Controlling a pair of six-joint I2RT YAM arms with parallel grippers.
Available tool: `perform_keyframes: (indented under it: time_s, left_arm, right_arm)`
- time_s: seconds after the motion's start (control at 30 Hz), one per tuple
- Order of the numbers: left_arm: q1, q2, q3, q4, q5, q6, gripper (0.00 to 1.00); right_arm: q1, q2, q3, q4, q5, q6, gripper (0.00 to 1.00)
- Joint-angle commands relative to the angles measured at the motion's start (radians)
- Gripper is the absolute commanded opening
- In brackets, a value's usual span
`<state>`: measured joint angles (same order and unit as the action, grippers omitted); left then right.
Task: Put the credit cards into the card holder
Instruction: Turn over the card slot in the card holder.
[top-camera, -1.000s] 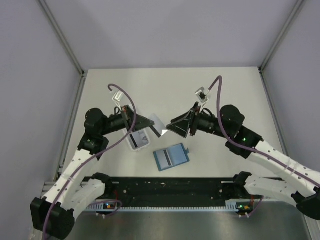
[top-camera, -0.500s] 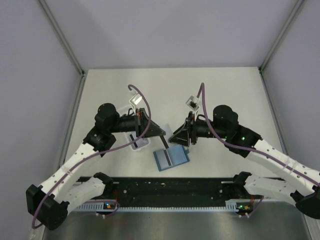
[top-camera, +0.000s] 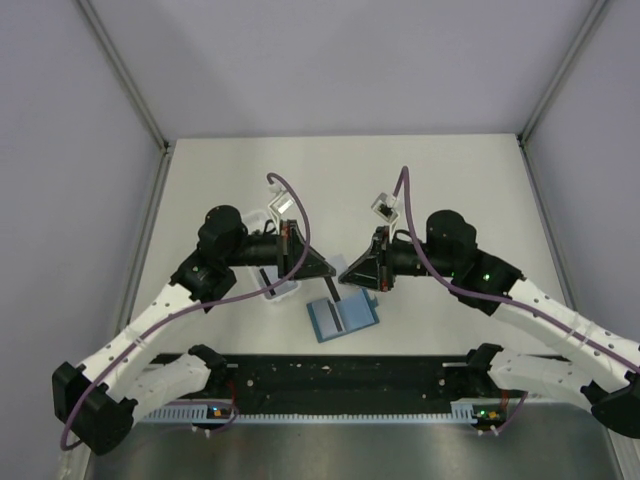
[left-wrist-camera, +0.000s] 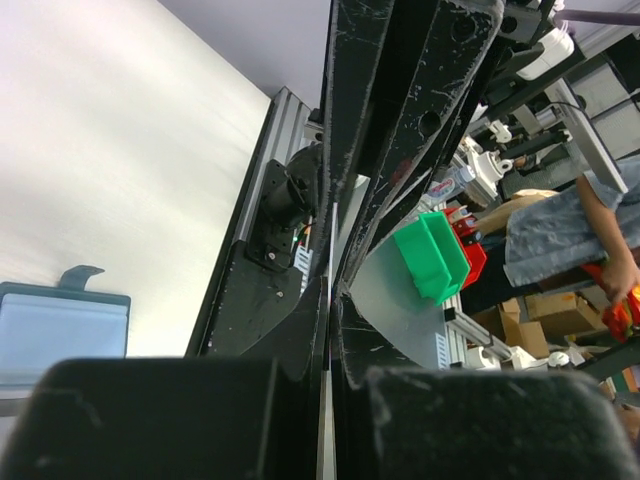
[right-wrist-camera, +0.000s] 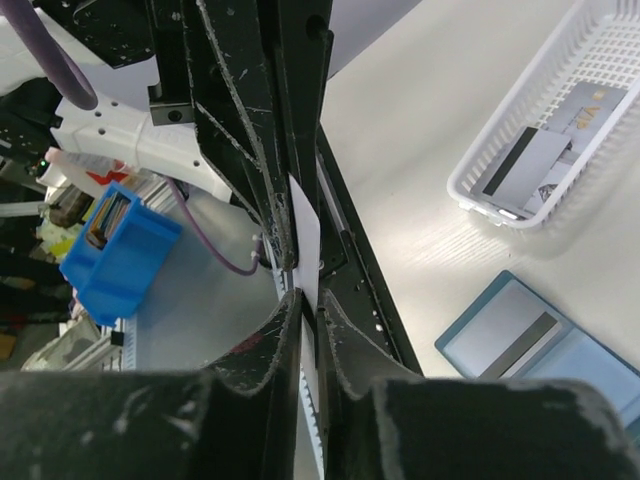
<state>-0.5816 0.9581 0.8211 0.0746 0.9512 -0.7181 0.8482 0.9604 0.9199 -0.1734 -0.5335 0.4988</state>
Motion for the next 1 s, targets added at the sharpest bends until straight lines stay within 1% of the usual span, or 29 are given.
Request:
perform_keyframes:
  time_s: [0.0, 0.03, 0.07, 0.17, 0.23, 0.27, 0.33, 0.37, 0.4, 0.47, 0.5, 0.53, 0.57, 0.67, 0.77, 0.87, 0.97]
  left_arm:
    - [-0.009, 0.004, 0.047, 0.016, 0.009, 0.026, 0.0]
    - [-0.011, 0.008, 0.047, 0.014, 0.009, 0.028, 0.0]
    - [-0.011, 0.011, 0.044, 0.014, 0.009, 0.029, 0.0]
    - [-0.011, 0.016, 0.043, 0.004, -0.008, 0.042, 0.14]
    - [-0.011, 0.013, 0.044, -0.01, -0.025, 0.054, 0.24]
    - [-0.011, 0.013, 0.044, -0.021, -0.038, 0.063, 0.27]
    - [-0.012, 0.005, 0.046, -0.064, -0.101, 0.089, 0.37]
    - [-0.009, -0.002, 0.041, -0.07, -0.139, 0.1, 0.41]
    - [-0.011, -0.01, 0.039, -0.117, -0.179, 0.114, 0.47]
    - [-0.009, -0.016, 0.039, -0.185, -0.268, 0.147, 0.54]
    - [-0.009, -0.01, 0.038, -0.218, -0.346, 0.164, 0.55]
    - [-0.012, -0.004, 0.036, -0.261, -0.394, 0.173, 0.56]
    - [-0.011, 0.011, 0.026, -0.301, -0.419, 0.18, 0.56]
    - [-0.03, 0.033, -0.042, -0.311, -0.475, 0.161, 0.55]
    - [-0.073, 0.036, -0.129, -0.311, -0.56, 0.134, 0.54]
    - [-0.113, 0.041, -0.2, -0.311, -0.627, 0.1, 0.51]
    - [-0.121, 0.031, -0.27, -0.306, -0.68, 0.057, 0.49]
  right_arm:
    - [-0.006, -0.014, 0.023, 0.02, -0.017, -0.016, 0.02]
    - [-0.008, -0.012, 0.023, 0.02, -0.017, -0.014, 0.0]
    - [-0.008, -0.011, 0.023, 0.022, -0.019, -0.016, 0.0]
    - [-0.008, -0.012, 0.019, 0.022, -0.01, -0.02, 0.0]
    - [-0.008, -0.025, 0.008, 0.022, 0.032, -0.022, 0.0]
    - [-0.008, -0.032, 0.004, 0.015, 0.055, -0.023, 0.0]
    - [-0.008, -0.043, 0.002, -0.021, 0.124, -0.029, 0.0]
    - [-0.009, -0.043, 0.005, -0.053, 0.18, -0.034, 0.0]
    - [-0.008, -0.042, 0.01, -0.086, 0.246, -0.04, 0.0]
    - [-0.008, -0.031, 0.033, -0.171, 0.378, -0.046, 0.0]
    - [-0.008, -0.02, 0.043, -0.208, 0.441, -0.045, 0.0]
    - [-0.009, -0.002, 0.051, -0.248, 0.501, -0.048, 0.0]
    - [-0.011, 0.012, 0.054, -0.271, 0.527, -0.063, 0.0]
    - [-0.009, 0.076, 0.06, -0.33, 0.601, -0.052, 0.0]
    - [-0.009, 0.138, 0.043, -0.331, 0.595, -0.048, 0.0]
    - [-0.009, 0.193, 0.036, -0.345, 0.618, -0.019, 0.0]
    - [-0.012, 0.251, 0.045, -0.359, 0.621, 0.004, 0.0]
